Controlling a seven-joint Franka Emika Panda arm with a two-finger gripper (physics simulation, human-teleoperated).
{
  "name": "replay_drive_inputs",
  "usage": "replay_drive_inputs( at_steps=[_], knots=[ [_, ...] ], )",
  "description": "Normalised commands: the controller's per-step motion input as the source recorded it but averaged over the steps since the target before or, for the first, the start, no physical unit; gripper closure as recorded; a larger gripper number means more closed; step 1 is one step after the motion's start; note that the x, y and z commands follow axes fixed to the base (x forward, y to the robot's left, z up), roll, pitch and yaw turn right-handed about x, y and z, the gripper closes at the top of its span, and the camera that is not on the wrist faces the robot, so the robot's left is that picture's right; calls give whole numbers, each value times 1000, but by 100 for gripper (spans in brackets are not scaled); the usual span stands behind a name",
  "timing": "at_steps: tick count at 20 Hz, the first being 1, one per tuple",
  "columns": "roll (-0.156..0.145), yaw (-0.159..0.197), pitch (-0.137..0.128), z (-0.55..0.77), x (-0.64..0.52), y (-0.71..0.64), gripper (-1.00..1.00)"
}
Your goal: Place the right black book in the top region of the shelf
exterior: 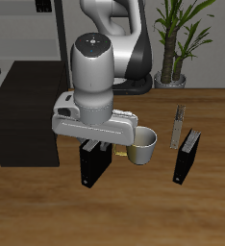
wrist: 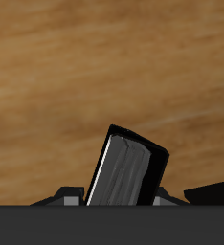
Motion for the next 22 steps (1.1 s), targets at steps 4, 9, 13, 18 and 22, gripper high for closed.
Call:
replay_drive_inputs(
  at_steps=[4,9,13,18,22],
  knots=[
    [15,60,-49,441,-330,223,100],
    [37,73,-49,472,-401,185,100],
    [61,59,-85,607,-674,165,100],
    [3,43,-24,254,-389,11,100],
    [3,41,-19,179,-404,15,100]
  ],
)
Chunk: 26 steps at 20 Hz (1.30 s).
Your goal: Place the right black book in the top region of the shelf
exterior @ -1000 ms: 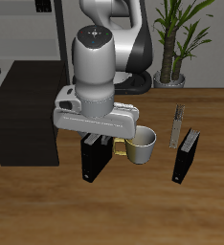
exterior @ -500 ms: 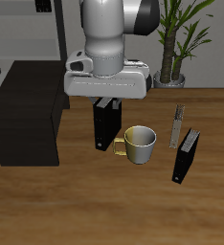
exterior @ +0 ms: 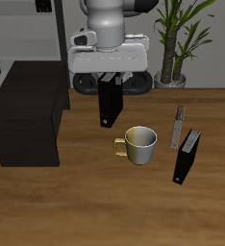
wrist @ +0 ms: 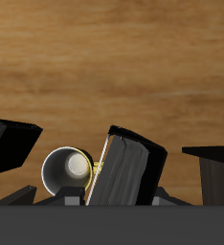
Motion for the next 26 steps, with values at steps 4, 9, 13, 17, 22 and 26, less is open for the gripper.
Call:
replay_drive_inputs(
  at_steps=[4,9,13,17,22,26],
  knots=[
    [-18,58,-17,225,-432,-46,100],
    [-22,48,-30,221,-417,-70,100],
    [-19,28,-2,112,-378,-4,100],
    [-26,44,8,46,-367,43,100],
    [-10,50,-6,4,-290,116,100],
    [-55,61,35,-50,-93,240,100]
  ],
)
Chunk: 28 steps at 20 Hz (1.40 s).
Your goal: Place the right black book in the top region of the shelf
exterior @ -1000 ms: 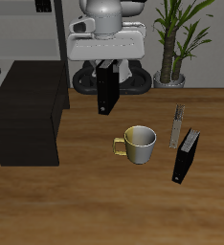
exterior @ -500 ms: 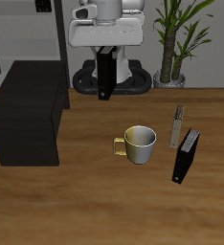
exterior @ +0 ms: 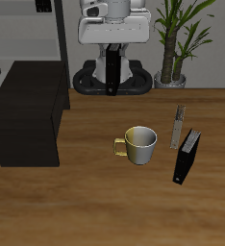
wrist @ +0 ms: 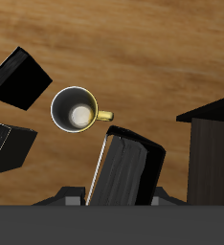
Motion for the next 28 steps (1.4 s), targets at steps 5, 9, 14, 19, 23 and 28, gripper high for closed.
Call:
replay_drive_inputs(
  at_steps=[5,9,14,19,23,28],
  knots=[
    [-113,52,34,-83,44,175,100],
    [-107,71,20,-98,82,195,100],
    [-110,45,54,-169,215,262,100],
    [-68,22,21,-122,34,361,100],
    [-55,18,-7,56,-139,354,100],
    [-111,1,8,-19,-94,120,100]
  ],
)
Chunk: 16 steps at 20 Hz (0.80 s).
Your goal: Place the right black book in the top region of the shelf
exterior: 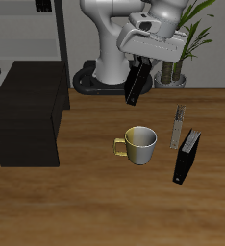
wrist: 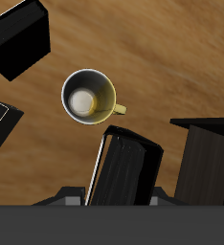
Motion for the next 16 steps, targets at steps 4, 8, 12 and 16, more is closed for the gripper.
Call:
replay_drive_inputs(
  at_steps=[4,8,12,16],
  knots=[
    [-113,21,17,-96,-5,-83,100],
    [-161,-5,-1,12,14,-147,100],
    [-111,-19,20,-19,37,7,100],
    [-109,-46,-3,-20,-8,92,100]
  ],
)
